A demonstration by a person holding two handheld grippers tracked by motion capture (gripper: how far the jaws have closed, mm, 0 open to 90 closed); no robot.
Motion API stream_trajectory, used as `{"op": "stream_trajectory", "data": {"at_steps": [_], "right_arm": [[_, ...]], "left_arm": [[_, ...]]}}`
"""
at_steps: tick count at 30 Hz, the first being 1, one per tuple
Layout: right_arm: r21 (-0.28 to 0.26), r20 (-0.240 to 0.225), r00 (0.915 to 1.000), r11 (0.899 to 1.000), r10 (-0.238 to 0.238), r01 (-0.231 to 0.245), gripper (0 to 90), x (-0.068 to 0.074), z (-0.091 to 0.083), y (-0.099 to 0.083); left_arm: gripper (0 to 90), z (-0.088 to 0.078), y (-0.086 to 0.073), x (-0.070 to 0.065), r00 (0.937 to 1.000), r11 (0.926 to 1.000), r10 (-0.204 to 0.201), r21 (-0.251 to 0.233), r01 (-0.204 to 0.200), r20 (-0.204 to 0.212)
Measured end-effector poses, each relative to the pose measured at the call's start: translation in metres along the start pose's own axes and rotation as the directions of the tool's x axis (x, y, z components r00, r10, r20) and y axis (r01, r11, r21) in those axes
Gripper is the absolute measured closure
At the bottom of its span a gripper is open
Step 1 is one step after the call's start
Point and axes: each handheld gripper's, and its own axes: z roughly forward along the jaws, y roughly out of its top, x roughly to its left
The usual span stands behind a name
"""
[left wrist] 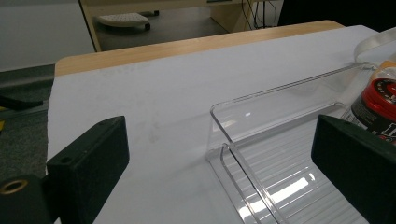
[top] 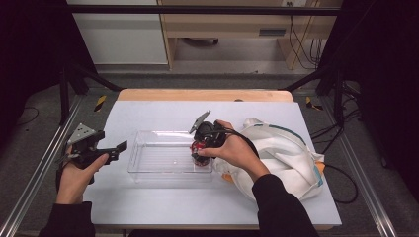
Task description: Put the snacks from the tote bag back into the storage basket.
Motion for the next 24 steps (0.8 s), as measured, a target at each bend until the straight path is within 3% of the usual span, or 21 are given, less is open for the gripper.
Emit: {"op": "stream_trajectory", "data": {"at_steps": [17,24], "right_arm": [[-0.049,0.029,0.9995,0.999,-0.012,0.013,9.7,0.003,-0.024,0.0],[-0.106,0.043,0.999,0.994,0.012,-0.008,9.4,0.002,-0.041,-0.004]], "left_arm": [[4.2,0.0,0.0,0.0,1.0,1.0,-0.002,-0.001,0.002,-0.001],[4.2,0.001,-0.001,0.0,1.0,1.0,-0.002,0.001,0.002,-0.002]]}}
